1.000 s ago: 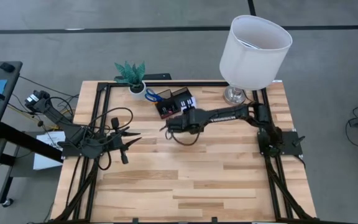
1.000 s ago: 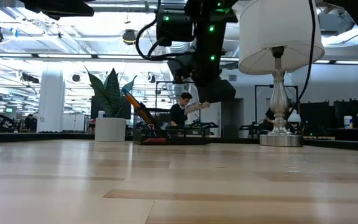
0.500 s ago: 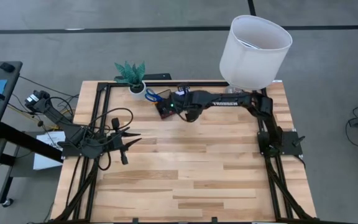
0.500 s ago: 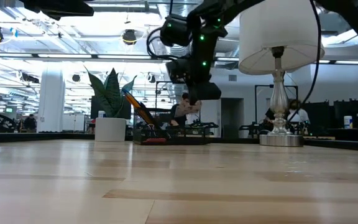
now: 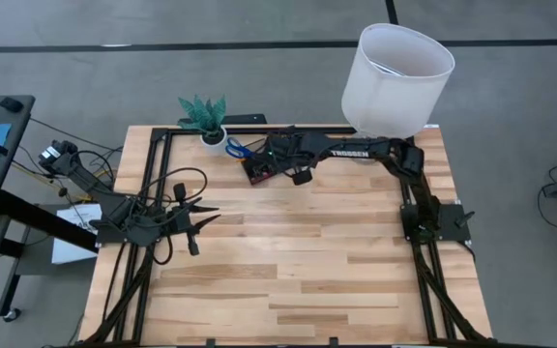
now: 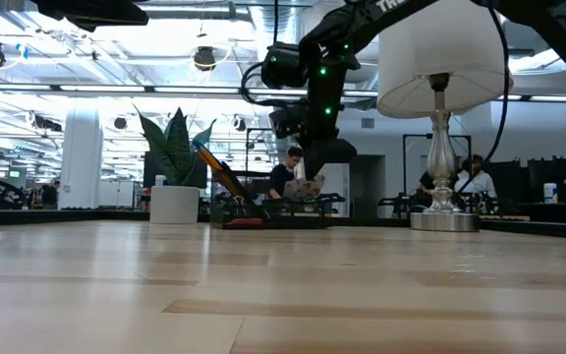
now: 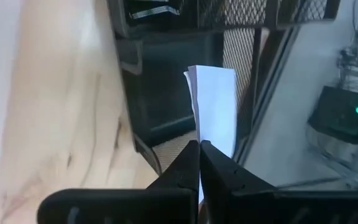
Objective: Pick and place office supplies into organizer
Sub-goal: Put the sticky notes into the desk organizer, then return to Home Position
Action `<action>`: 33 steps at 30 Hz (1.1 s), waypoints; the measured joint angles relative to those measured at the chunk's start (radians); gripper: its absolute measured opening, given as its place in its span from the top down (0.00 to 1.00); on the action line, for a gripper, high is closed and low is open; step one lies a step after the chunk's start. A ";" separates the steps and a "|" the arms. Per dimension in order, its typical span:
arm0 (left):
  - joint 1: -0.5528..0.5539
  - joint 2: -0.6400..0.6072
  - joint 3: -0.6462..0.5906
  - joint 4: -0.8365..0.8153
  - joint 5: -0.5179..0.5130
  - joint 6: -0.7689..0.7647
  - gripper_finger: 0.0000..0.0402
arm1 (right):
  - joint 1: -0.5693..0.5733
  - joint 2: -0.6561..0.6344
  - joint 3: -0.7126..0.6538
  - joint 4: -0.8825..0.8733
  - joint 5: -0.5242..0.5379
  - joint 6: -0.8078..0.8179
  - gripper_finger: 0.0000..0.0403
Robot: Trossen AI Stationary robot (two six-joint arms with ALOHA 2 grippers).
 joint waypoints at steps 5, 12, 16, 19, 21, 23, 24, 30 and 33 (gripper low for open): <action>0.000 0.000 0.000 0.000 0.000 0.000 0.84 | -0.004 -0.001 -0.017 0.019 -0.029 -0.003 1.00; 0.000 0.000 0.000 0.000 0.000 0.001 0.84 | -0.005 -0.001 -0.020 0.026 -0.038 -0.004 1.00; 0.000 0.000 0.000 0.000 0.000 0.001 0.84 | -0.004 -0.001 -0.020 0.027 -0.046 0.011 1.00; 0.000 0.000 0.000 0.000 0.000 0.001 0.84 | -0.003 -0.001 -0.020 0.026 -0.049 0.012 0.99; 0.000 0.000 0.000 0.000 0.000 0.001 0.84 | -0.003 -0.001 -0.020 0.027 -0.053 0.012 0.97; 0.000 0.000 0.000 0.000 0.000 0.001 0.84 | -0.003 -0.001 -0.020 0.031 -0.061 0.013 0.95; 0.000 0.000 0.000 0.000 0.000 0.001 0.84 | -0.003 -0.001 -0.020 0.037 -0.061 0.013 0.93; 0.000 0.000 0.000 -0.001 0.000 0.001 0.84 | -0.003 -0.001 -0.020 0.081 -0.060 0.025 0.84; 0.000 0.000 0.000 -0.005 -0.001 0.001 0.84 | -0.003 -0.001 -0.020 0.083 -0.060 0.032 0.80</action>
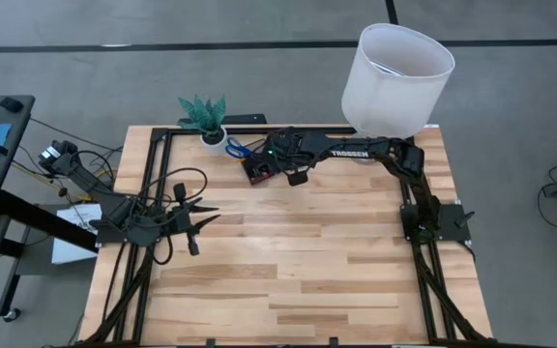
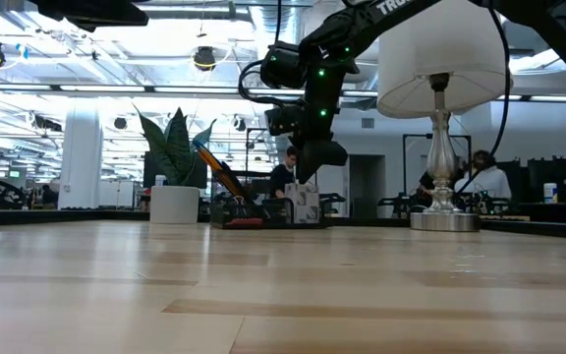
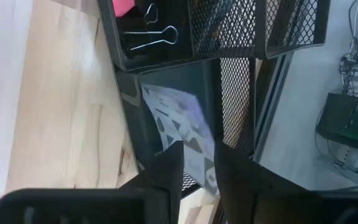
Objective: Pick and place office supplies into organizer
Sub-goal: Return to Home Position
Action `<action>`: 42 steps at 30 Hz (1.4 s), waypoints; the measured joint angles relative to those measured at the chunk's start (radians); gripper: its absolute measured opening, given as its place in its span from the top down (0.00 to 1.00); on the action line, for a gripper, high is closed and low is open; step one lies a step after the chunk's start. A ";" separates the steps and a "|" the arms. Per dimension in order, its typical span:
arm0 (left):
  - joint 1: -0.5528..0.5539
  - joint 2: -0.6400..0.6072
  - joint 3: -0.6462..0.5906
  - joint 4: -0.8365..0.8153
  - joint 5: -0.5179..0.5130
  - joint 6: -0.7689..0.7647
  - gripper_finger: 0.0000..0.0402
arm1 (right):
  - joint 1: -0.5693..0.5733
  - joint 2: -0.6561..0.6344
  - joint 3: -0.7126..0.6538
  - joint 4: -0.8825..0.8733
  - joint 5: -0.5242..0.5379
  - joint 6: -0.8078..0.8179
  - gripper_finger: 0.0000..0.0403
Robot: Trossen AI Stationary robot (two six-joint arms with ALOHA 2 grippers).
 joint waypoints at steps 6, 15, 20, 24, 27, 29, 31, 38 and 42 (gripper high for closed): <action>0.000 0.000 0.000 -0.005 0.000 0.000 0.84 | 0.000 0.000 0.000 -0.003 -0.002 0.011 0.76; 0.000 0.000 0.000 -0.004 0.000 0.000 0.84 | 0.000 0.000 0.000 -0.012 -0.001 0.107 0.75; 0.000 0.000 0.000 -0.005 0.000 -0.001 0.84 | 0.011 0.000 0.000 -0.058 0.004 0.207 0.75; 0.000 0.000 0.000 -0.005 -0.012 0.001 0.84 | 0.046 0.000 0.000 -0.152 0.004 0.341 0.75; 0.000 0.000 0.000 0.001 -0.084 0.002 0.84 | 0.088 0.000 0.001 -0.216 0.004 0.445 0.75; 0.000 0.000 0.000 -0.001 -0.129 0.003 0.84 | 0.121 0.000 0.001 -0.276 -0.004 0.525 0.75; 0.001 0.000 0.000 -0.002 -0.130 0.005 0.84 | 0.159 0.000 0.001 -0.346 -0.006 0.580 0.75; 0.000 0.000 0.000 -0.007 0.106 -0.048 0.84 | 0.316 0.000 0.001 -0.566 0.003 0.637 0.75; 0.000 0.000 0.000 -0.017 0.183 0.028 0.84 | 0.386 -0.003 0.000 -0.600 0.088 0.812 0.75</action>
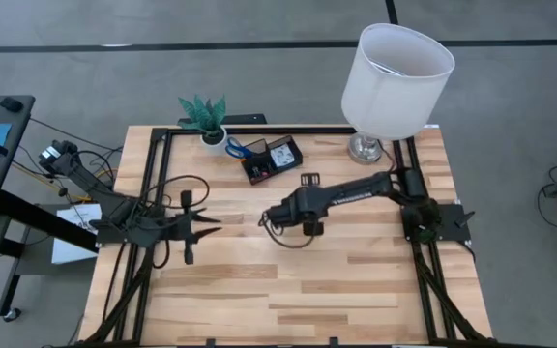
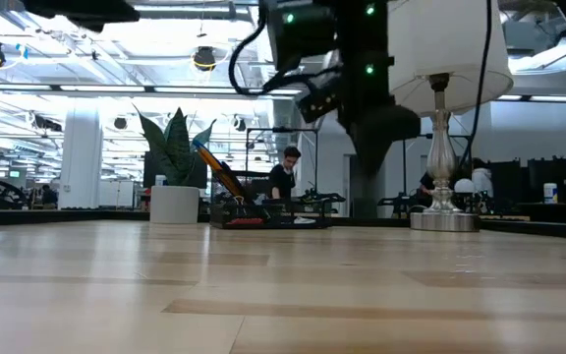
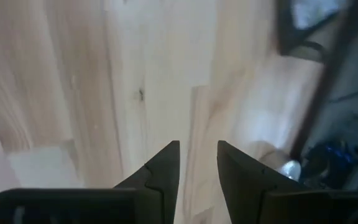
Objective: Pick and place office supplies into organizer
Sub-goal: Return to Home Position
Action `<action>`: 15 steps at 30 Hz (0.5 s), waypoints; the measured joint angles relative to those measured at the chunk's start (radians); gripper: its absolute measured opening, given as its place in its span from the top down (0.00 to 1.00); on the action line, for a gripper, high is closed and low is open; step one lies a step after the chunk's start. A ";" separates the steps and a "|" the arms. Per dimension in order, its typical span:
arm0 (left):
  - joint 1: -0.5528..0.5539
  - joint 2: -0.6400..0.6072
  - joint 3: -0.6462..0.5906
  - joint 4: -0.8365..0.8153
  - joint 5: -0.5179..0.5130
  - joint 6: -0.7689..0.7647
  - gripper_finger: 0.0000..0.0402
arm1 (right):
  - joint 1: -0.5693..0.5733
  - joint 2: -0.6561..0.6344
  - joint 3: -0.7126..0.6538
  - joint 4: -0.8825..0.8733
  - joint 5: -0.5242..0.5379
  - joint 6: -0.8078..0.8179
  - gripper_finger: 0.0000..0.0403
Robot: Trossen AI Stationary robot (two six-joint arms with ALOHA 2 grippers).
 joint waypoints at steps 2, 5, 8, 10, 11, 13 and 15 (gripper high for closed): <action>0.000 -0.002 0.013 0.029 -0.014 0.088 0.84 | 0.030 -0.015 0.000 0.004 0.038 0.080 0.75; 0.000 -0.004 0.042 0.087 -0.027 0.121 0.84 | 0.073 -0.053 0.000 0.046 0.046 0.112 0.75; -0.006 -0.003 0.046 0.122 0.036 0.150 0.84 | 0.113 -0.122 0.000 0.127 0.040 0.057 0.75; -0.013 -0.003 0.046 0.157 0.054 0.187 0.84 | 0.133 -0.193 0.000 0.167 0.019 -0.003 0.75; -0.013 -0.006 0.046 0.179 0.048 0.201 0.84 | 0.139 -0.234 0.000 0.192 -0.006 -0.033 0.75; -0.008 -0.018 0.046 0.214 0.021 0.230 0.84 | 0.142 -0.323 0.000 0.225 -0.094 -0.076 0.75; 0.012 -0.038 0.046 0.230 -0.001 0.242 0.84 | 0.140 -0.416 -0.013 0.292 -0.216 -0.105 0.75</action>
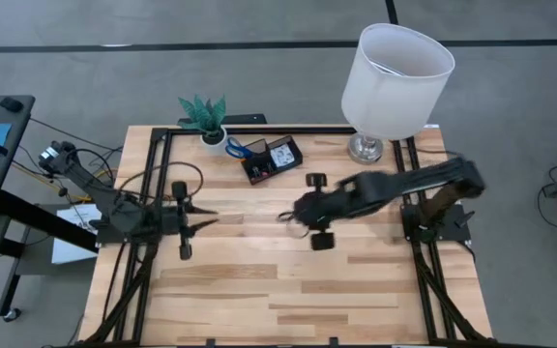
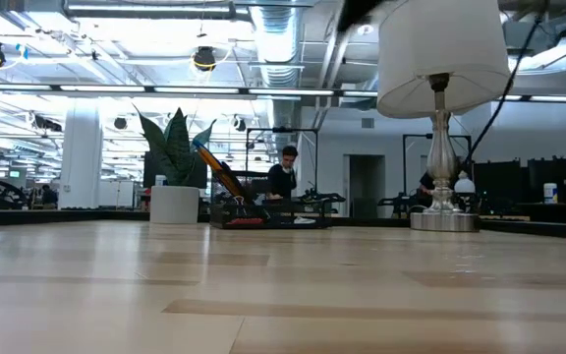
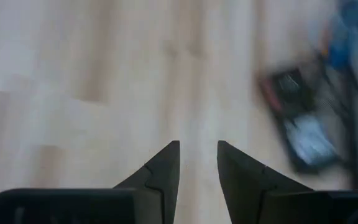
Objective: Pick and place office supplies into organizer
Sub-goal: Return to Home Position
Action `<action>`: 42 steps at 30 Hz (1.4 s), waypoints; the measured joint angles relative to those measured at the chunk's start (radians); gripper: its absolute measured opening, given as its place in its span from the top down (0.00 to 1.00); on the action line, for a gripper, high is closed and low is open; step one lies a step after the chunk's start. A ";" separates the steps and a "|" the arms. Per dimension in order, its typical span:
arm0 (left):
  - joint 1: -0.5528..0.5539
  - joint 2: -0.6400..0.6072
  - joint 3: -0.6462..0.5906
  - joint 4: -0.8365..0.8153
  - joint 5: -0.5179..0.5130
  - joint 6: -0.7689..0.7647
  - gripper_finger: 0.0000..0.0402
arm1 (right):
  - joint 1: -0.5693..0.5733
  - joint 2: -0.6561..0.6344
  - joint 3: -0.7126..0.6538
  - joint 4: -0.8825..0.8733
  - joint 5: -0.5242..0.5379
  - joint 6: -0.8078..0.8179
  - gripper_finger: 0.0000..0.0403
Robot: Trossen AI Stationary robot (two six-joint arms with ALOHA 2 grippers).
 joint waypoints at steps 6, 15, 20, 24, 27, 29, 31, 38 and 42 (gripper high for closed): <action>0.117 -0.107 -0.022 -0.119 0.092 -0.125 0.84 | -0.017 -0.316 -0.222 0.266 -0.361 -0.078 0.75; 0.223 -0.317 -0.299 0.021 0.235 -0.276 0.84 | -0.008 -0.720 -0.896 0.931 -0.371 -0.019 0.75; 0.240 -0.416 -0.413 0.159 0.229 -0.279 0.84 | -0.022 -0.801 -1.203 1.294 -0.370 0.058 0.75; 0.240 -0.449 -0.458 0.150 0.229 -0.322 0.84 | -0.026 -0.823 -1.362 1.509 -0.368 0.081 0.75; 0.240 -0.453 -0.490 0.154 0.229 -0.361 0.84 | -0.026 -0.825 -1.459 1.615 -0.368 0.073 0.75; 0.240 -0.453 -0.504 0.150 0.230 -0.379 0.84 | -0.026 -0.820 -1.519 1.672 -0.367 0.074 0.75; 0.240 -0.453 -0.505 0.129 0.230 -0.394 0.84 | -0.025 -0.802 -1.576 1.757 -0.355 0.085 0.75; 0.240 -0.453 -0.505 0.122 0.247 -0.391 0.84 | -0.028 -0.766 -1.677 2.016 -0.310 0.070 0.75; 0.240 -0.453 -0.505 0.140 0.235 -0.388 0.84 | -0.042 -0.773 -1.677 1.984 -0.309 0.069 0.75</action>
